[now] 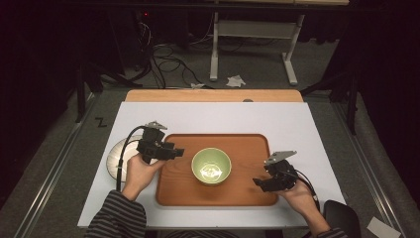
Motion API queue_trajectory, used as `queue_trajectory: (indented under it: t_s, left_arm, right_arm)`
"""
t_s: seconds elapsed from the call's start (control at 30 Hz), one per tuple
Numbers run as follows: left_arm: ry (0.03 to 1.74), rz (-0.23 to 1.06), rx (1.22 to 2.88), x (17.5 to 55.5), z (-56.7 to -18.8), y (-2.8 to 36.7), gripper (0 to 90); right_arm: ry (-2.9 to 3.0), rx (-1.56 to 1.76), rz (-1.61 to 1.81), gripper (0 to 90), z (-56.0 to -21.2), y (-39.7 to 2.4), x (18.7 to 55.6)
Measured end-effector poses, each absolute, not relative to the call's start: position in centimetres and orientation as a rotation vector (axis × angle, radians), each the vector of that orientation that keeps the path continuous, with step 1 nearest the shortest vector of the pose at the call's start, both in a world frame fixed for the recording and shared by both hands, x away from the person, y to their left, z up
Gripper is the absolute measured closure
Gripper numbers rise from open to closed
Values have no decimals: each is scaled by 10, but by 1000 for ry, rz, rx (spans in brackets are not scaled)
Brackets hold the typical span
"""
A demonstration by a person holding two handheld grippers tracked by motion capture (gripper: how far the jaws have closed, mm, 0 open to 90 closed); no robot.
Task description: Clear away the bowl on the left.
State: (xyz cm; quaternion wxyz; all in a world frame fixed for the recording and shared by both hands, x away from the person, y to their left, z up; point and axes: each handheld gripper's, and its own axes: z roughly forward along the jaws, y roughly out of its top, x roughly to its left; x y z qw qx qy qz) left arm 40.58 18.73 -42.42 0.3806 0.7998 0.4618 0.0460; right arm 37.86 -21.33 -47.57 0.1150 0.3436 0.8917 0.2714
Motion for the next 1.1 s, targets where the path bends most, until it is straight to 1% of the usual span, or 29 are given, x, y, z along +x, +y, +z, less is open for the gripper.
queue_trajectory:
  t_s: [0.53, 1.1]
  left_arm:
    - [1207, 144, 2021, 396, -425, 197, 475]
    - [1208, 151, 2061, 379, -438, 200, 468]
  right_arm:
    - [2621, 998, 784, 358, -477, -211, 378]
    - [2624, 1002, 778, 357, -477, -211, 379]
